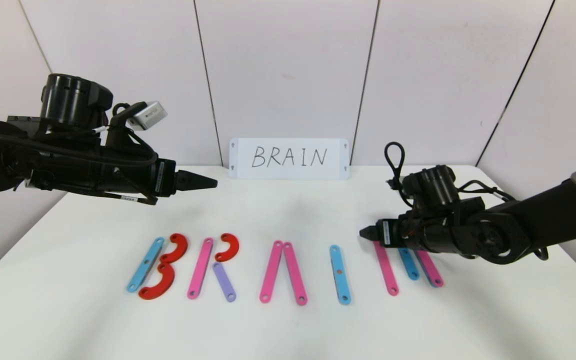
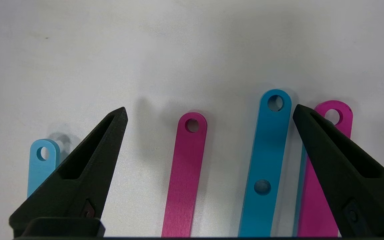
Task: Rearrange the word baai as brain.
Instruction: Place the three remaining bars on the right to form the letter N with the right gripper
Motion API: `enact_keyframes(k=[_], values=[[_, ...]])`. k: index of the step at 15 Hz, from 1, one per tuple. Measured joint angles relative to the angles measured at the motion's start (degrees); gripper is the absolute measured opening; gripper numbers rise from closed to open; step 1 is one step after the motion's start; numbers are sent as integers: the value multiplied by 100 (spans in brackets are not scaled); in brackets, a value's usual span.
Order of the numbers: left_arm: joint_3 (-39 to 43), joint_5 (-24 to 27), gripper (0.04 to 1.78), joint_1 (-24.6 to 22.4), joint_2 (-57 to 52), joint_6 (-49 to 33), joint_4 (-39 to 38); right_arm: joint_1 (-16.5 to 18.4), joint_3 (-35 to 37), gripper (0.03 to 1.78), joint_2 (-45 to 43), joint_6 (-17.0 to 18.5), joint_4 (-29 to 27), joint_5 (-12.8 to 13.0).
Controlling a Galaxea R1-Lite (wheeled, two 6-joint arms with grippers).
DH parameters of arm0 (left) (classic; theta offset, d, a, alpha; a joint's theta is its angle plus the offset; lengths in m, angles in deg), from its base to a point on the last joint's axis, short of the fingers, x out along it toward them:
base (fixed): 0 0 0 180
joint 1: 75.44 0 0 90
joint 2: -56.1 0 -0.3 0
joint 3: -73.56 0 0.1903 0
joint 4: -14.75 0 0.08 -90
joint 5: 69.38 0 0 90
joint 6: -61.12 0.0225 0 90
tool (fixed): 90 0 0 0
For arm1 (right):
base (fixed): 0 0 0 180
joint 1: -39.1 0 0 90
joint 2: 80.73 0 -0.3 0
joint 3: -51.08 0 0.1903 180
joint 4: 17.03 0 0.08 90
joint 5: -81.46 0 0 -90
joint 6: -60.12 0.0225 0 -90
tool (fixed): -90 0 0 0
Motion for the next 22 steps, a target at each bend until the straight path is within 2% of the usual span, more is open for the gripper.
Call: enact_keyframes(k=[22], values=[[-9, 0, 174, 0, 5, -2, 2, -227, 107, 174, -80, 116, -41, -54]])
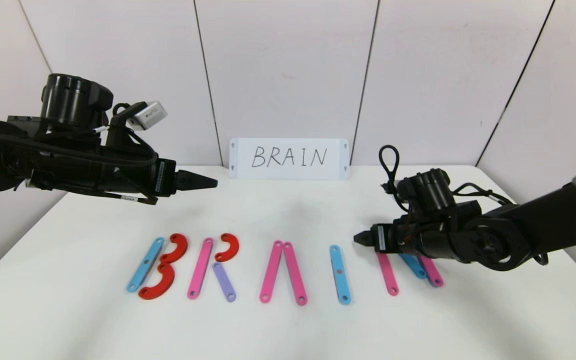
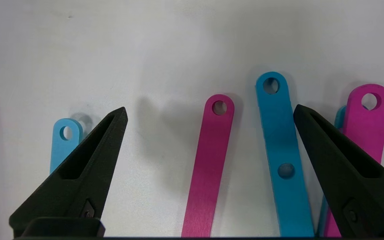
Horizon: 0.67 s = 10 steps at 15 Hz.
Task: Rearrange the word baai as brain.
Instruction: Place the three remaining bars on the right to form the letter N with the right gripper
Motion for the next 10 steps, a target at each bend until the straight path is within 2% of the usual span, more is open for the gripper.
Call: enact_keyframes(k=[10], values=[[2, 0, 174, 0, 11, 2, -2, -82, 112, 174, -91, 52, 5, 0]])
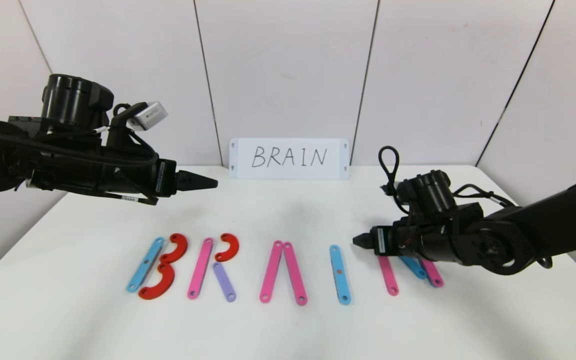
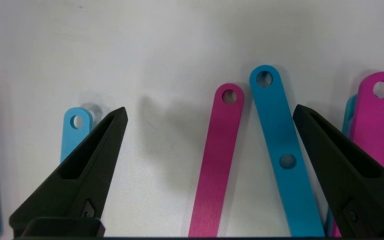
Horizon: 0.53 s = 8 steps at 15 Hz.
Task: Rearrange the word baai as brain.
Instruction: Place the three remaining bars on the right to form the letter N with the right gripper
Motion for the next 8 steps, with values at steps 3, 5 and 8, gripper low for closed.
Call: enact_keyframes(k=[3, 5, 8], values=[[2, 0, 174, 0, 0, 0, 2, 5, 9, 174, -61, -20, 9, 20], [2, 2, 174, 0, 0, -5, 2, 11, 9, 174, -162, -67, 6, 63], [4, -9, 174, 0, -2, 0, -6, 85, 15, 174, -499, -194, -105, 78]])
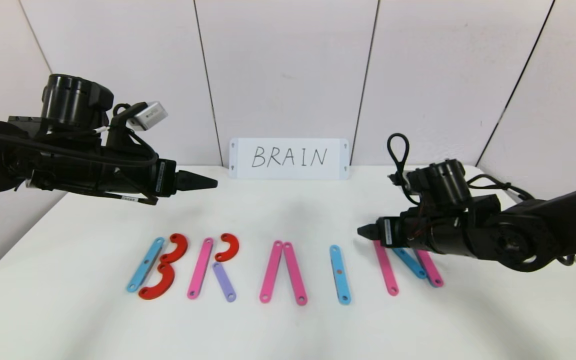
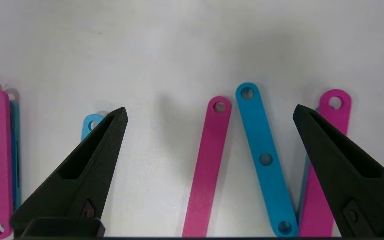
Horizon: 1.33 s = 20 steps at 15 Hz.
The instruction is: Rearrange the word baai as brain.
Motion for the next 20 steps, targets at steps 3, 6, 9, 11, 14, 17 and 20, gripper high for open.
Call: enact_keyframes(k=[3, 6, 9, 11, 14, 17, 20], values=[[5, -9, 174, -4, -35, -2, 4, 127, 122, 174, -603, -135, -347, -33], [134, -112, 174, -20, -239, -5, 4, 204, 527, 174, -1441, -243, -494, -55], [562, -210, 174, -23, -761, 26, 6, 221, 1084, 174, -2428, -411, -575, -66], [995, -286, 174, -28, -1273, 74, 4, 223, 1375, 174, -3167, -468, -783, -67], [1747, -555, 174, -33, -2202, 100, 17, 223, 1681, 174, -4378, -492, -1368, -67], [2428, -658, 174, -30, -3291, 100, 105, 221, 1822, 174, -5705, -505, -2222, -50], [2977, -892, 174, -26, -4396, 85, 524, 223, 1907, 174, -6924, -567, -3059, -9]])
